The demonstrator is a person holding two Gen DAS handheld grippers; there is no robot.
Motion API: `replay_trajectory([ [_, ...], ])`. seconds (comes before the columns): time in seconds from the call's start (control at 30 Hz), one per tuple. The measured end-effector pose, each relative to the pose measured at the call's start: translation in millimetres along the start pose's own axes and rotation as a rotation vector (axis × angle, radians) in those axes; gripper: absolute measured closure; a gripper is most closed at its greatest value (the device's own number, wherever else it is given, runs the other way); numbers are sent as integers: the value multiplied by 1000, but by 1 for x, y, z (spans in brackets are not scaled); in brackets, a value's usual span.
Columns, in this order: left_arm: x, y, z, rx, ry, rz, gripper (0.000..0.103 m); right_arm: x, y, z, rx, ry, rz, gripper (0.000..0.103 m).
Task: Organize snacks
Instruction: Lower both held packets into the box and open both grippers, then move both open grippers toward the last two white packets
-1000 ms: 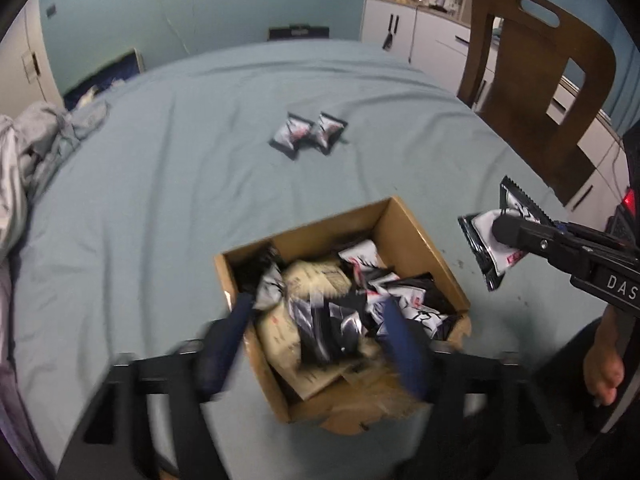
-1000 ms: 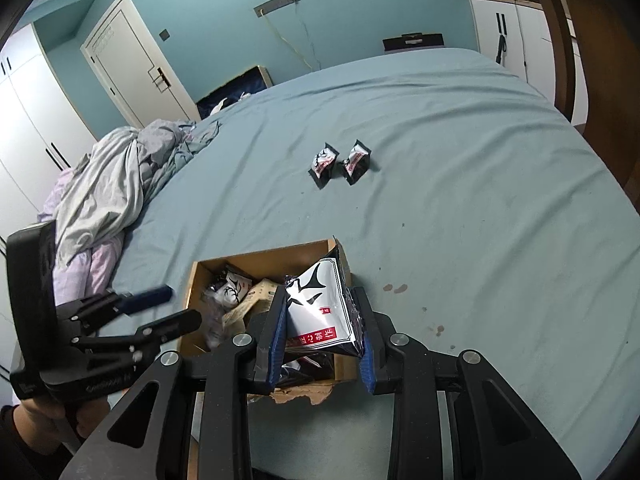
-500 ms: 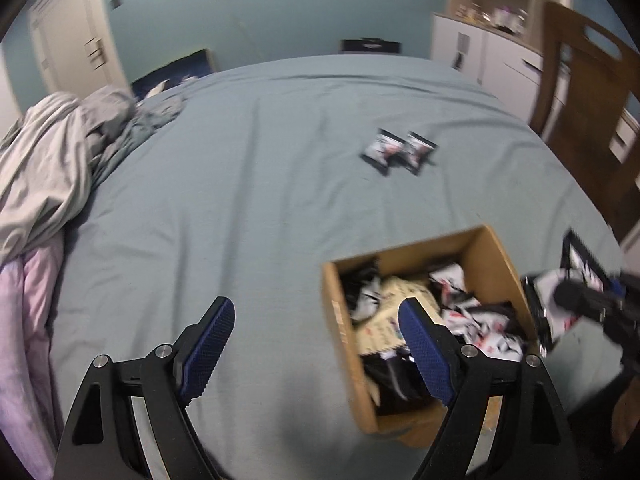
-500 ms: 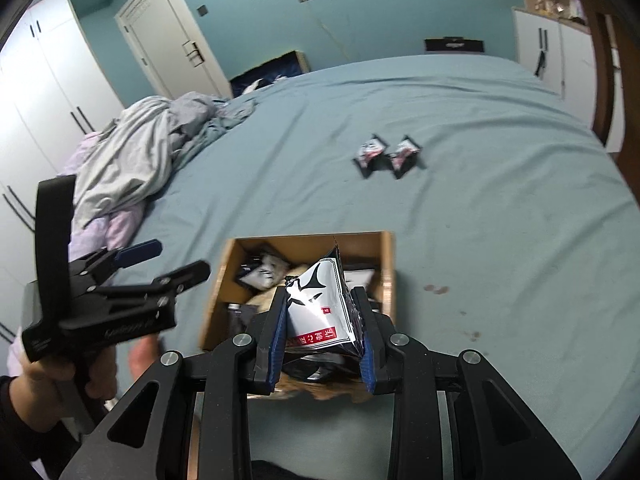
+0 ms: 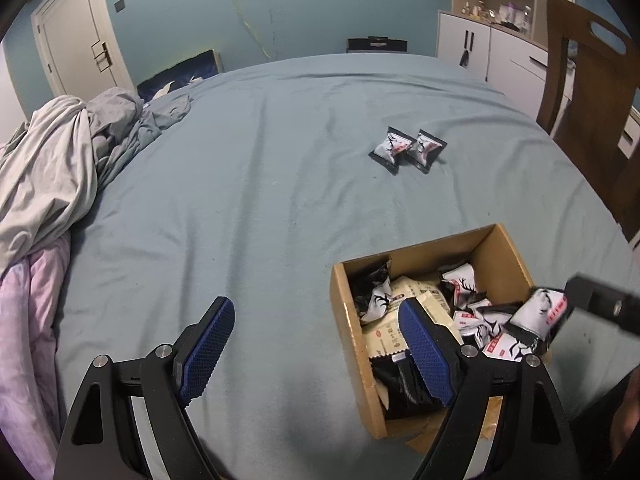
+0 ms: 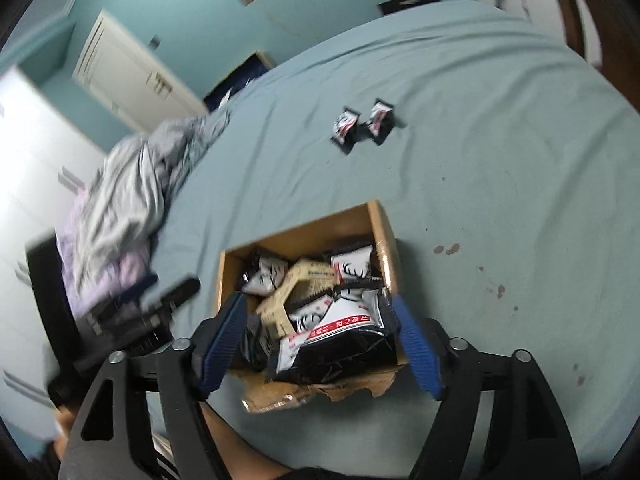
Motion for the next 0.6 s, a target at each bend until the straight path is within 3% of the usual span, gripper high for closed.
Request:
replay_trajectory([
  [0.17,1,1,0,5,10,-5,18,-3,6,-5,-14,-33,-17,28],
  [0.33,2,0,1,2,15,-5,18,22,3,-7,30,47,129,28],
  [0.4,2,-1,1,6,19,0,18,22,6,-6,26,47,143,28],
  [0.5,3,0,1,5,23,3,18,8,17,-1,-8,-26,176,28],
  [0.6,3,2,1,-4,24,4,18,-3,25,-1,-4,-121,282,28],
])
Point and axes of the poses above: each gripper's, at about its wrist camera, not at the fingertips, and y roughly against the way its jaws point, x to its left, z to its top, the point moved 8 cm from there along -y, roughly the way its jaws point, and after that the axes turned 11 degrees about y, right-handed, at the moved point
